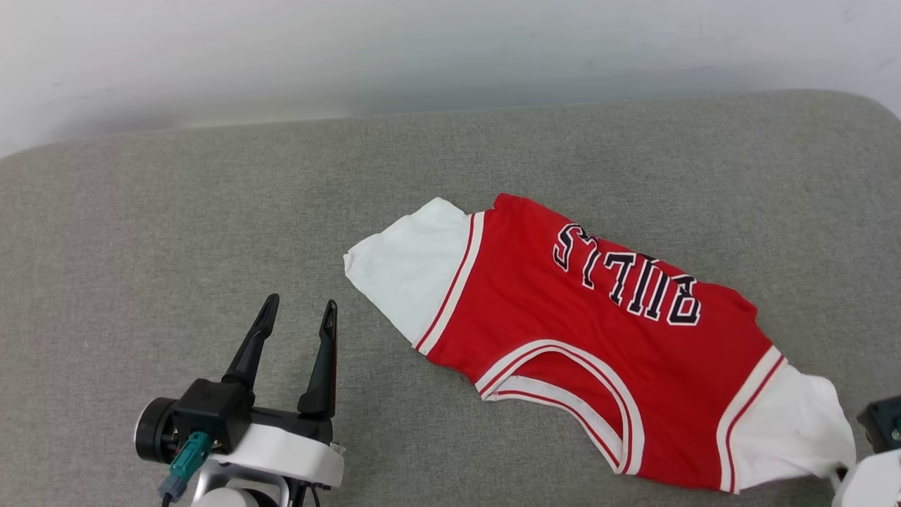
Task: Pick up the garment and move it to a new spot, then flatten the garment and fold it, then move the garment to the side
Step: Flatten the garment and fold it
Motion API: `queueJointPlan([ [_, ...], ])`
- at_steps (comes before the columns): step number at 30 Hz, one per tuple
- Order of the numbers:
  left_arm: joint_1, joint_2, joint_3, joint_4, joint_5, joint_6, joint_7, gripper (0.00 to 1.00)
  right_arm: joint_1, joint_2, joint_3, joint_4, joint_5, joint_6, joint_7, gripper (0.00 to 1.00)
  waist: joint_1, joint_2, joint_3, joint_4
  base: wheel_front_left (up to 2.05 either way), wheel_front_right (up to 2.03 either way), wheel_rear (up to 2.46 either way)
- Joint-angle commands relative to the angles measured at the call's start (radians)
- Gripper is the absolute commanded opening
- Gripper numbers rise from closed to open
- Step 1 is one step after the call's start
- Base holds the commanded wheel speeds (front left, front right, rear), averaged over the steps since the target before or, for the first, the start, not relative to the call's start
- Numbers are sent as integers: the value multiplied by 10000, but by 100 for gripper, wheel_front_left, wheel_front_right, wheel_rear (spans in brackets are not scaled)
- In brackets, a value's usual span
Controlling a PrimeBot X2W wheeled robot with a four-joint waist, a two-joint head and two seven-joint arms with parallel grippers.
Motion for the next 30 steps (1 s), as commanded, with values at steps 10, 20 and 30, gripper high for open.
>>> queueJointPlan([
  [10,163,61,112,-22,-80,-15,-24,100,-1365,1034,-544,-339,-193,-7,-2600,100,0,0,-270,-149,0,0,0],
  [20,-528,257,-22,571,-263,-15,809,100,-1911,2572,-685,-1267,-681,-7,-4958,100,0,0,148,-736,0,0,0],
  [30,-2386,1182,-215,-86,-628,35,6577,100,-1938,2934,-176,-1887,-1256,-7,-5114,100,0,0,1163,-1247,0,0,0],
])
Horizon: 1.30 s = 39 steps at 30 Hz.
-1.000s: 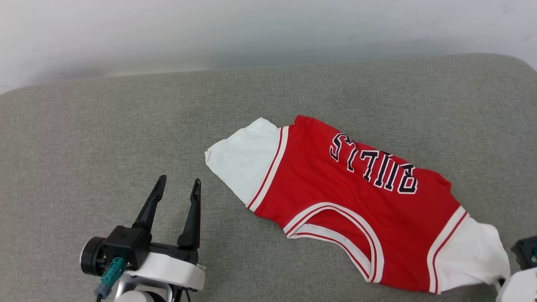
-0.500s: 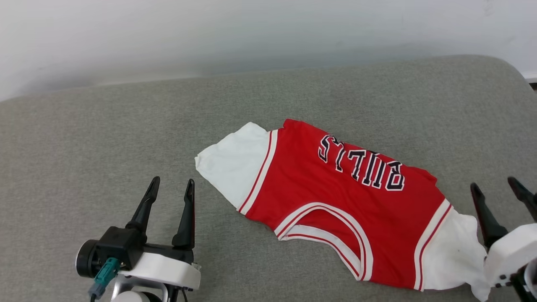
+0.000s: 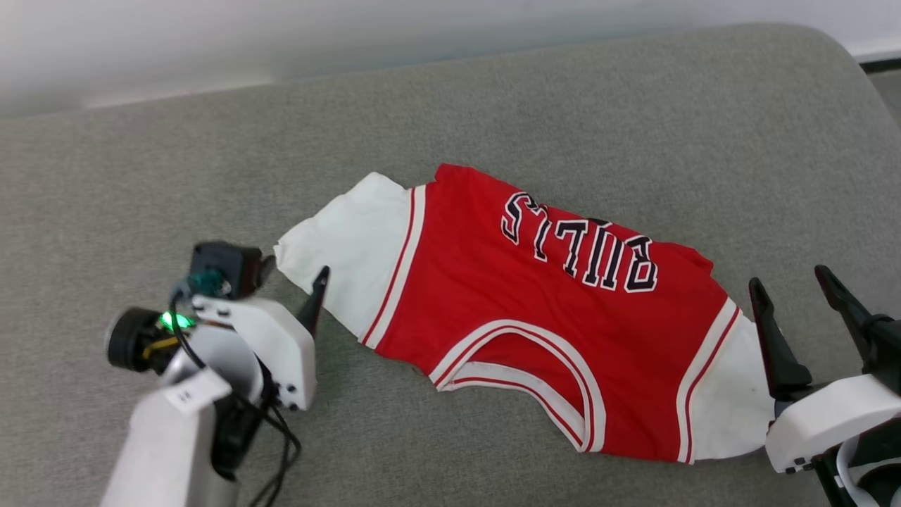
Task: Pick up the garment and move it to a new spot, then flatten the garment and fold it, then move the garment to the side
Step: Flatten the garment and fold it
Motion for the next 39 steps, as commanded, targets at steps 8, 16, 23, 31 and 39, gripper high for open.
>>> queueJointPlan([
  [8,-1881,1415,-321,534,-1212,-21,3125,100,-351,306,305,-29,6,-7,-209,100,-1,0,983,-550,0,0,0],
  [16,-2910,2662,-1193,1178,-2106,-15,4726,100,-446,475,329,250,46,-7,-477,100,-1,0,1316,-778,0,0,0],
  [23,-3189,3209,-1736,1761,-2355,-14,5316,100,-595,558,377,436,52,-7,-662,100,-1,0,1551,-959,0,0,0],
  [31,-2721,3206,-1724,2128,-2664,48,5133,0,-636,571,538,622,53,-7,-639,100,-1,0,1703,-931,0,0,0],
  [39,-1934,3350,-866,1541,-2876,558,3673,0,-285,157,696,998,155,-7,-30,100,-1,0,1270,-459,0,0,0],
])
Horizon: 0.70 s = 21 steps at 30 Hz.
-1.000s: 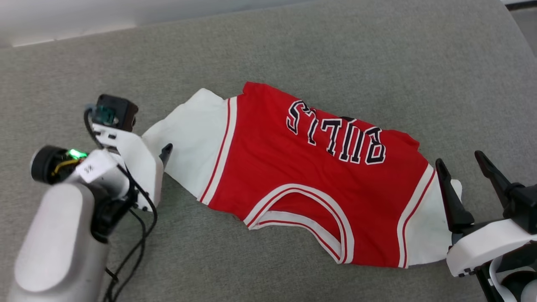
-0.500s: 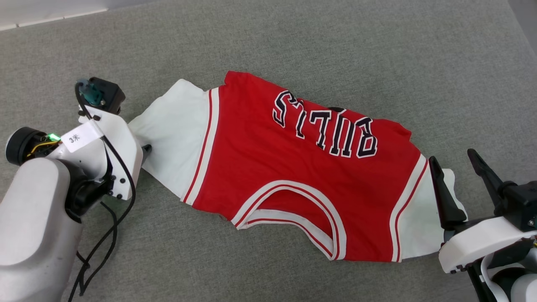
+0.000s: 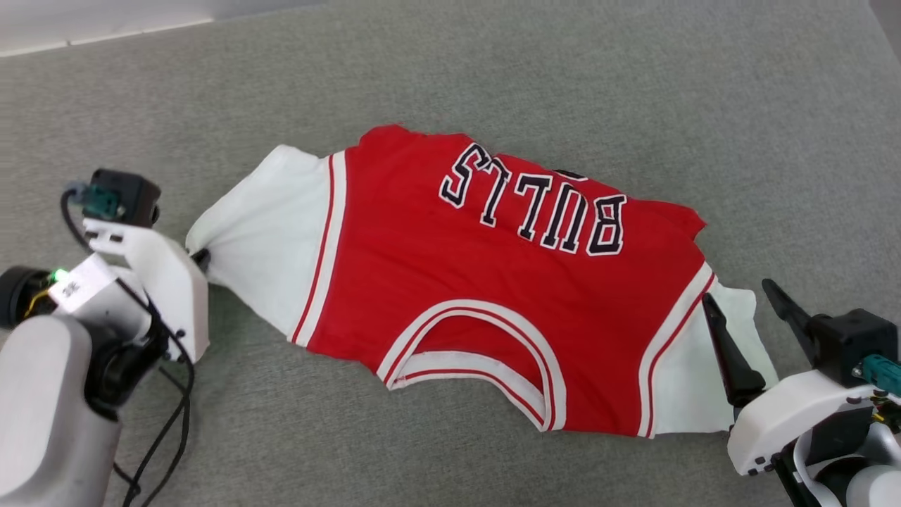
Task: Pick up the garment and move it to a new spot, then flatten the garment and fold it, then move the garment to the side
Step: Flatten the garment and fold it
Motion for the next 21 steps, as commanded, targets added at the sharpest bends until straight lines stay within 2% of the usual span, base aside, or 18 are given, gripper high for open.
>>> queueJointPlan([
  [1,760,87,314,-384,-121,256,-402,0,297,-150,148,91,272,-5,567,100,0,0,-353,275,0,0,0],
  [6,2131,122,731,-1621,-189,665,-931,0,814,-351,90,-164,639,-7,1967,100,0,0,-651,508,0,0,0],
  [10,3174,132,918,-2669,-235,891,-1186,0,1283,-52,-733,-452,876,-4,3227,100,0,0,-755,650,0,0,0],
  [13,3813,42,869,-3470,-99,1049,-1291,0,1470,-210,-1333,-654,808,-7,4129,100,0,0,-781,781,0,0,0],
  [21,4618,-161,564,-5076,232,1390,-1417,0,1330,-364,-1920,-182,984,-5,5186,100,0,0,-771,1047,0,0,0],
])
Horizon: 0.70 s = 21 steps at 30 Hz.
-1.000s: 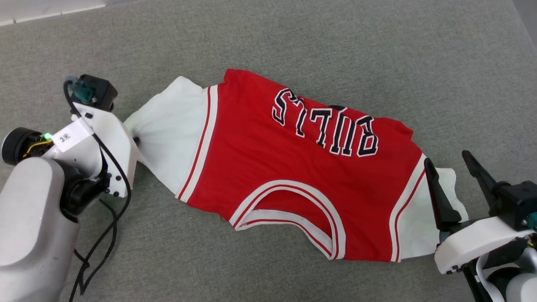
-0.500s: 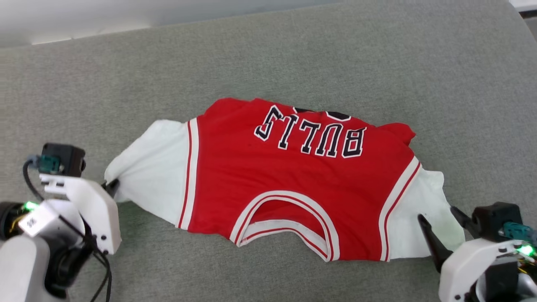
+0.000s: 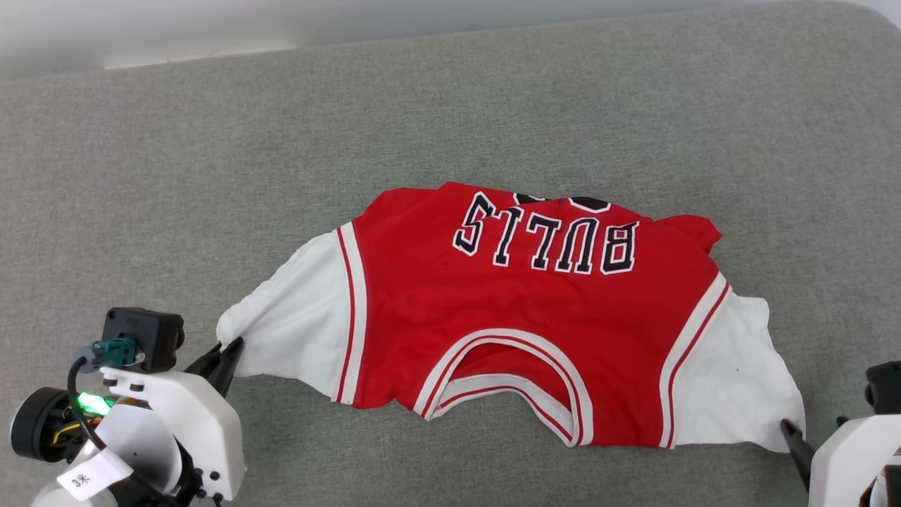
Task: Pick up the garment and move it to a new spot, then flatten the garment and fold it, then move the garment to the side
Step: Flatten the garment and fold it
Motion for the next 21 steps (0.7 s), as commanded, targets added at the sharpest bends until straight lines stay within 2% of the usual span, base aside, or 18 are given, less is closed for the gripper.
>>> queueJointPlan([
  [1,124,-31,-19,-129,80,70,-57,0,-51,50,12,139,14,-3,54,100,0,0,22,43,0,0,0],
  [10,83,-8,-270,-654,222,78,69,0,-455,163,401,1527,90,-3,-163,100,0,0,242,178,0,0,0],
  [16,-17,56,-297,-662,146,18,89,0,-537,200,1249,2340,256,55,-226,100,0,0,383,249,0,0,0],
  [17,-48,65,-303,-650,128,2,89,0,-546,197,1402,2464,291,58,-225,97,0,0,400,264,0,0,0],
  [19,-80,77,-308,-617,99,-20,63,0,-584,239,1657,2689,452,61,-251,0,0,0,416,297,0,0,0],
  [21,-66,9,-286,-560,-18,-28,8,0,-626,205,1801,2902,565,63,-286,0,0,0,400,326,0,0,0],
])
